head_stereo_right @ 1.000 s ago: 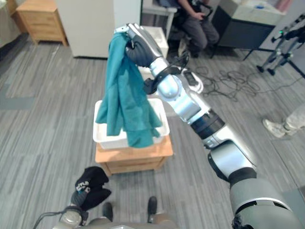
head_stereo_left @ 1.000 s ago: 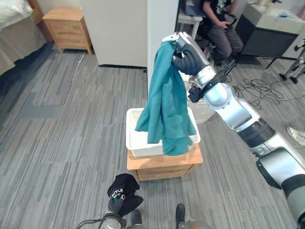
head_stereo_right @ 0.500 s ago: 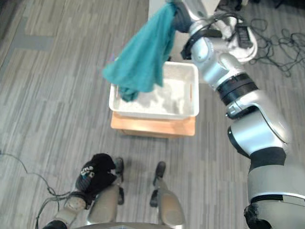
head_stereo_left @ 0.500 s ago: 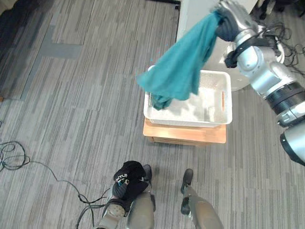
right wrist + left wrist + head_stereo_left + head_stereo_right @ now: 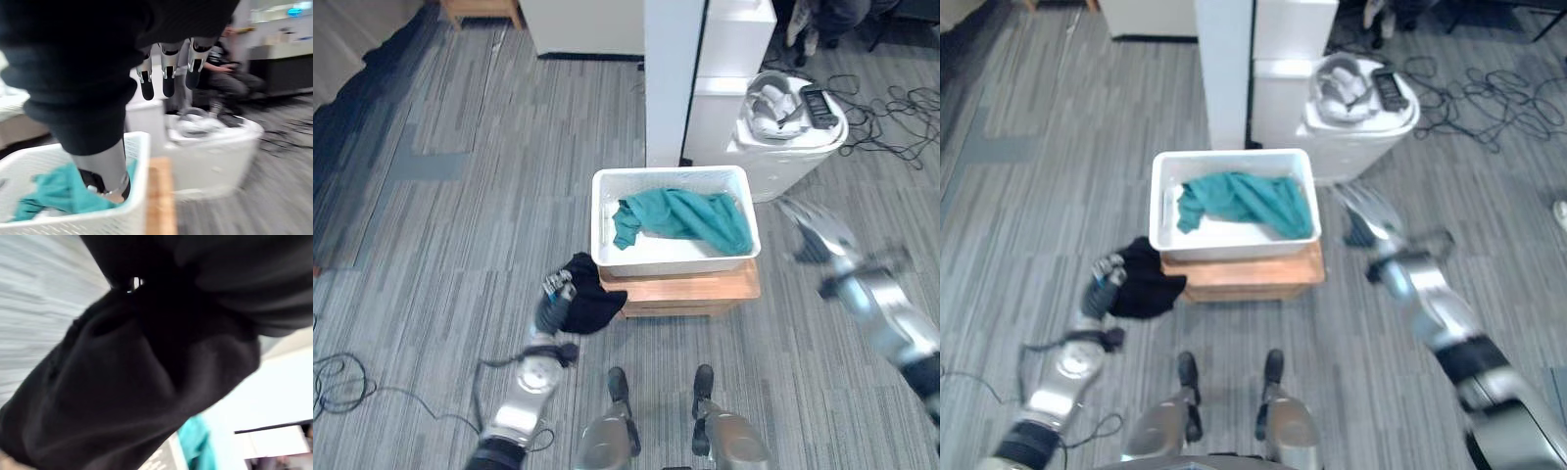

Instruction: Tidy up the quilt and then pick up the clothes from the bed and put them into the laundry hamper.

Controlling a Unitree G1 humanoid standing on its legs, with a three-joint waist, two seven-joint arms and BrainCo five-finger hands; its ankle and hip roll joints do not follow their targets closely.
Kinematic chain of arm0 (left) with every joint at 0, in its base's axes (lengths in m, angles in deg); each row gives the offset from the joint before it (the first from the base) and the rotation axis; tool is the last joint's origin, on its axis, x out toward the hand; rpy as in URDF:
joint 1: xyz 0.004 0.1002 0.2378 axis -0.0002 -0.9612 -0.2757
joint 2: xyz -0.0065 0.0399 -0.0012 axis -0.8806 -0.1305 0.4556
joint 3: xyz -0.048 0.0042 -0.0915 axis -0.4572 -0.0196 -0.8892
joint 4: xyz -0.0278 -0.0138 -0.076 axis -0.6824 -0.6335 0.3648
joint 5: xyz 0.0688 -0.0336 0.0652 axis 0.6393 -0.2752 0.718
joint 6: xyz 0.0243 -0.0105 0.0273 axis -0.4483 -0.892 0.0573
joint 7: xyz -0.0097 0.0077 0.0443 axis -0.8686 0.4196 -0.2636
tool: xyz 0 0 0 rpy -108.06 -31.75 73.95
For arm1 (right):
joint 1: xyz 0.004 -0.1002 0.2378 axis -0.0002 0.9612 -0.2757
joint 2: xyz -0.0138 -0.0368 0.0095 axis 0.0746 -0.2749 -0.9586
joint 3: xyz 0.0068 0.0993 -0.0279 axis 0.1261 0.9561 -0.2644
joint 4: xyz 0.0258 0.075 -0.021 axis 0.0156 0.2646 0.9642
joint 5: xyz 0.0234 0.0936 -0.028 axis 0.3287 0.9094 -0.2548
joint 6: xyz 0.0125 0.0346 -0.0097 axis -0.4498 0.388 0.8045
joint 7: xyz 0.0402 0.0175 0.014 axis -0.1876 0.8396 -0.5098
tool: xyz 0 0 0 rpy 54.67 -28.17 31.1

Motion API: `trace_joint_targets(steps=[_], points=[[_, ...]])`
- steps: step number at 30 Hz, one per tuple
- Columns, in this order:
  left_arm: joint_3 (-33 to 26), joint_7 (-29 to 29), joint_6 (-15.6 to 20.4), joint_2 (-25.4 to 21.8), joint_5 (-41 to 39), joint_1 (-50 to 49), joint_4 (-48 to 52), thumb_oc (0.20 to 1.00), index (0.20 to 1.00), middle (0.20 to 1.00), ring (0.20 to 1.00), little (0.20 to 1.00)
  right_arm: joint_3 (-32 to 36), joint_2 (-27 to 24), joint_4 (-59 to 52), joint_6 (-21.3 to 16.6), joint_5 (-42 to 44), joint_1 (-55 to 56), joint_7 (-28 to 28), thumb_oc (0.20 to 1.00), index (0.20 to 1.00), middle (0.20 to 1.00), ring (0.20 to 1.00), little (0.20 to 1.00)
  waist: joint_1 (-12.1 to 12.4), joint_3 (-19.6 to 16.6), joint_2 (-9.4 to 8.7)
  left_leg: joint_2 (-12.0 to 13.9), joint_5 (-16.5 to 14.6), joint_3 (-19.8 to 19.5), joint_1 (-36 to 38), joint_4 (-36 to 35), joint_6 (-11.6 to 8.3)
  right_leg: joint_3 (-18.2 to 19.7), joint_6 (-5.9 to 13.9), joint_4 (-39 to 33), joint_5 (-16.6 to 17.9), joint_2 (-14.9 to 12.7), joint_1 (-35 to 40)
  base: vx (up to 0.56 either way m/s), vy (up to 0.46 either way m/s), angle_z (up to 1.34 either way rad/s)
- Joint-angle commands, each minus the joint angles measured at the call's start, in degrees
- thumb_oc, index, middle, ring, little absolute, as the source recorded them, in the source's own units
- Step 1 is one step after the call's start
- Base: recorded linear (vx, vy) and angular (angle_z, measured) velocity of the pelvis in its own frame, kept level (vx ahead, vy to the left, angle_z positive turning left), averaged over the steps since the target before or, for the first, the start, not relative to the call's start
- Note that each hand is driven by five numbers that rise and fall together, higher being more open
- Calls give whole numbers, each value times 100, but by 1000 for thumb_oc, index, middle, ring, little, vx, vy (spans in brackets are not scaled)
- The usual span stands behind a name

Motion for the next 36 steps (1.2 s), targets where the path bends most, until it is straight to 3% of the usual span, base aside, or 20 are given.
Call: trace_joint_targets(steps=[1,4,9,11,12,15,20,27,28,33,36], points=[[133,124,482,-12,110,406,-121,200,200,200,200,200,91,-520,350,-107,-133,38,85,1000,1000,1000,1000,1000,-156,-698,137,319,-673,185,513,14,-482,-48,722,13,-717,-282,183,68,-6,-20],[-291,295,678,-446,150,774,535,200,200,200,200,200,781,-394,546,-102,-102,1229,80,1000,1000,1000,1000,1000,-437,-863,139,311,-770,271,742,14,-468,113,748,13,-767,-278,319,28,-2,-17],[-491,745,691,-905,436,1581,432,200,200,200,200,200,1060,-13,785,-128,43,2010,48,1000,1000,1000,1000,1000,-744,-1021,154,309,-778,401,860,14,-475,273,757,13,-760,-259,325,41,-10,-18],[-338,895,596,-1056,613,2088,96,200,200,200,200,200,979,150,1016,-149,78,2211,28,1000,1000,1000,1000,1000,-906,-1062,171,312,-792,470,923,14,-484,338,765,13,-768,-244,338,53,-7,-17],[-40,863,424,-1282,857,2662,-445,200,200,200,200,200,860,202,1143,-176,92,2365,-28,1000,1000,1000,1000,1000,-1107,-1043,195,319,-819,537,991,14,-500,416,785,13,-789,-230,354,27,-14,-20],[305,824,339,-1393,988,3229,-1006,200,200,200,200,200,681,251,1275,-193,112,2345,-70,1000,1000,1000,1000,1000,-1270,-984,224,308,-777,616,978,14,-504,504,800,13,-729,-235,275,-11,-2,-13],[1010,589,117,-1114,1253,3791,-2330,200,200,200,200,200,371,422,1407,-141,237,2148,-90,1000,1000,1000,1000,1000,-1632,-762,350,250,-756,926,905,14,-497,770,850,13,-606,-283,-28,-27,27,-29],[1271,296,-157,-581,1577,3629,-3142,200,200,200,200,200,264,663,1597,-6,316,1973,21,1000,1000,1000,1000,1000,-1728,-504,381,209,-752,1115,793,14,-465,890,868,14,-547,-328,-276,-41,14,-27],[1296,162,-207,-525,1582,3614,-3372,1000,1000,1000,1000,1000,251,703,1688,16,339,1926,32,1000,1000,1000,1000,1000,-1723,-476,384,213,-723,1139,749,14,-465,894,862,13,-517,-334,-330,-44,7,-11],[966,-80,-444,-350,1137,3506,-4141,1000,1000,1000,1000,1000,130,914,1968,157,463,1694,18,1000,1000,1000,1000,1000,-1626,-439,403,219,-690,1130,663,14,-467,851,855,13,-485,-347,-394,-17,-1,-4],[642,48,-443,-538,716,3474,-4239,1000,1000,1000,1000,1000,21,1005,2041,195,487,1697,-43,1000,1000,1000,1000,1000,-1483,-505,375,235,-697,1057,697,14,-477,755,853,13,-503,-341,-295,3,-26,6]])
